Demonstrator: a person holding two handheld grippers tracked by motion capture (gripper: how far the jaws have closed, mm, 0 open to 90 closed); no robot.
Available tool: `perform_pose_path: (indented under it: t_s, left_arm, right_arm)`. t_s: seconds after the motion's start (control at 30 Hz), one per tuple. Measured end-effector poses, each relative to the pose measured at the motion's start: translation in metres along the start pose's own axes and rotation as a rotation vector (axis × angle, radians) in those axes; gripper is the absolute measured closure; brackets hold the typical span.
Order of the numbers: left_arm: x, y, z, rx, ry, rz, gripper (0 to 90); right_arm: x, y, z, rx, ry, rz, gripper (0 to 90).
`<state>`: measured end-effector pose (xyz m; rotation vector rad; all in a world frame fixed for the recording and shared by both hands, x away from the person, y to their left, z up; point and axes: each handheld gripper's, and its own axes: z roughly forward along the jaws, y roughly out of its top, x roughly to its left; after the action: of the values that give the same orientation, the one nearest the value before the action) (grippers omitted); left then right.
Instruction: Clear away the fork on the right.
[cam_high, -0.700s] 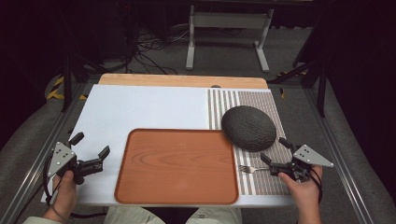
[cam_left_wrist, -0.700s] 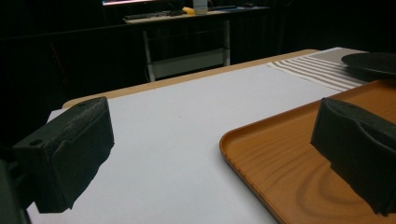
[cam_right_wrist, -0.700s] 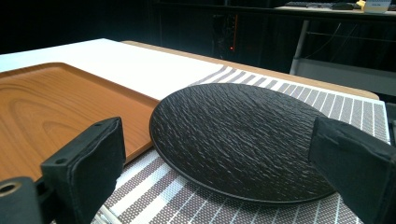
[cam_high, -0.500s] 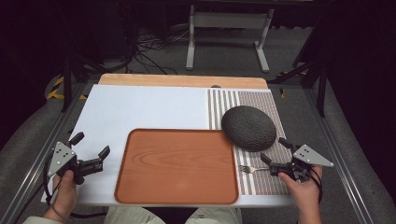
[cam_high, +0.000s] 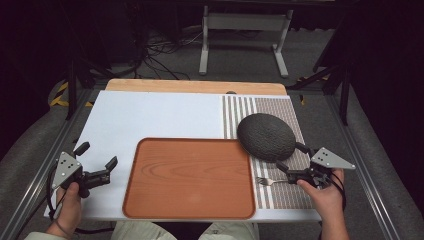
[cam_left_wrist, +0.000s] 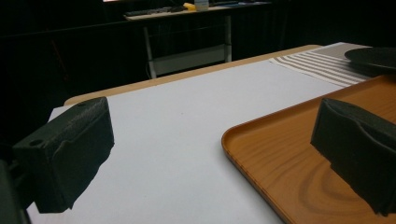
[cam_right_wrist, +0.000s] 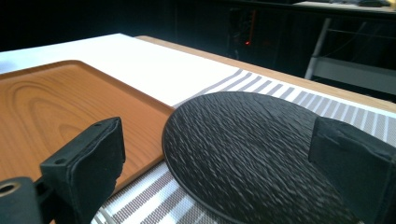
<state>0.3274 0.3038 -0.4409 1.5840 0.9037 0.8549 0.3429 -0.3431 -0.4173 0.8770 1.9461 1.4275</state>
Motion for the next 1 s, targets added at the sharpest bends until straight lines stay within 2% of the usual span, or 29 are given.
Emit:
perform_pose_path:
  t_s: [0.13, 0.27, 0.4, 0.47, 0.5, 0.53, 0.67, 0.87, 1.0]
  left_arm:
    - [0.000, 0.000, 0.000, 0.000, 0.000, 0.002, 0.1]
    - [0.000, 0.000, 0.000, 0.000, -0.002, 0.006, 0.1]
    - [0.000, 0.000, 0.000, 0.004, -0.002, 0.007, 0.1]
    - [0.000, 0.000, 0.000, 0.003, -0.001, 0.006, 0.1]
    - [0.000, 0.000, 0.000, 0.003, -0.001, 0.006, 0.1]
    - [0.000, 0.001, 0.000, 0.004, 0.000, 0.007, 0.1]
    - [0.000, 0.000, 0.000, 0.004, -0.002, 0.006, 0.1]
    - [0.000, 0.001, 0.000, 0.004, -0.002, 0.007, 0.1]
    - [0.000, 0.001, 0.000, 0.004, -0.003, 0.011, 0.1]
  right_arm:
    - [-0.001, 0.012, 0.005, 0.021, 0.032, -0.015, 4.6]
    - [-0.001, 0.019, 0.007, 0.049, 0.040, -0.042, 4.7]
    - [-0.002, 0.032, 0.010, 0.140, 0.073, -0.103, 5.1]
    - [-0.001, 0.038, 0.014, 0.207, 0.095, -0.143, 5.9]
    - [-0.001, 0.040, 0.015, 0.229, 0.104, -0.154, 5.9]
    - [-0.001, 0.040, 0.015, 0.229, 0.104, -0.154, 5.9]
    - [0.001, 0.051, 0.021, 0.330, 0.138, -0.224, 6.3]
    - [0.003, 0.061, 0.026, 0.410, 0.157, -0.280, 6.5]
    - [0.006, 0.065, 0.031, 0.487, 0.187, -0.326, 6.8]
